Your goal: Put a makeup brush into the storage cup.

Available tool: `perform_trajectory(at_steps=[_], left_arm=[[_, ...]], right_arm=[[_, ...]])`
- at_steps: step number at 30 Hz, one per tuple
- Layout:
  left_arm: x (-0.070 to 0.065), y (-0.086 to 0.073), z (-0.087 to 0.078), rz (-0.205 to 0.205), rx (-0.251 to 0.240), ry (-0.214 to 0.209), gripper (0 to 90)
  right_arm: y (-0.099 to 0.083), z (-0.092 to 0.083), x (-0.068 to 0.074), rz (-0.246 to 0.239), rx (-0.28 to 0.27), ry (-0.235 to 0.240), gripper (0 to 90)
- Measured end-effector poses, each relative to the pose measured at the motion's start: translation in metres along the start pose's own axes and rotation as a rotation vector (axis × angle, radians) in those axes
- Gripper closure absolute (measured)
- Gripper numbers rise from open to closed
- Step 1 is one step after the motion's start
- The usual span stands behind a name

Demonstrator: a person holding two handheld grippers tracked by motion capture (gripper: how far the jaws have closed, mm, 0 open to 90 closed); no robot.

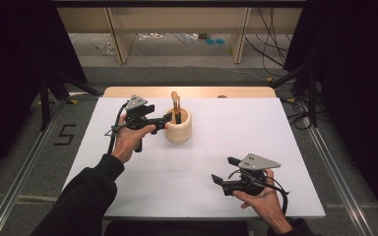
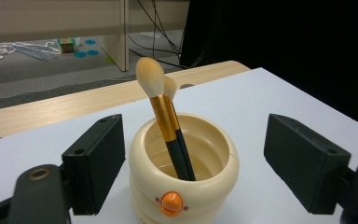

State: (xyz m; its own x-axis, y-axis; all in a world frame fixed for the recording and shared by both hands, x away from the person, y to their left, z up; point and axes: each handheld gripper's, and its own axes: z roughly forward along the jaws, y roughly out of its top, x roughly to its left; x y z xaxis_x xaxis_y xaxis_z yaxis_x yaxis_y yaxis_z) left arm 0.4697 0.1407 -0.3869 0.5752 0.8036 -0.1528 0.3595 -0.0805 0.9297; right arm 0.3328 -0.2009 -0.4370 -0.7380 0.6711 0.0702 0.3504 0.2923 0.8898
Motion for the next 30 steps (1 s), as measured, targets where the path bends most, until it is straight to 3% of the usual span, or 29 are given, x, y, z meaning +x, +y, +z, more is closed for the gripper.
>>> perform_trajectory(at_steps=[11, 16, 19, 30], left_arm=[[-0.01, -0.008, -0.017, -0.007, -0.018, -0.032, 19.3], [-0.016, -0.014, -0.031, -0.017, -0.032, -0.068, 18.5], [-0.016, -0.02, -0.04, -0.001, -0.036, -0.067, 18.4], [-0.015, -0.037, -0.06, -0.011, -0.052, -0.065, 17.2]], right_arm=[[0.0, 0.0, 0.0, 0.0, -0.003, -0.002, 17.9], [0.0, 0.0, 0.0, 0.0, -0.003, -0.003, 17.8], [0.0, 0.0, 0.0, 0.0, -0.003, -0.003, 17.8], [0.0, 0.0, 0.001, -0.005, -0.002, -0.005, 17.8]])
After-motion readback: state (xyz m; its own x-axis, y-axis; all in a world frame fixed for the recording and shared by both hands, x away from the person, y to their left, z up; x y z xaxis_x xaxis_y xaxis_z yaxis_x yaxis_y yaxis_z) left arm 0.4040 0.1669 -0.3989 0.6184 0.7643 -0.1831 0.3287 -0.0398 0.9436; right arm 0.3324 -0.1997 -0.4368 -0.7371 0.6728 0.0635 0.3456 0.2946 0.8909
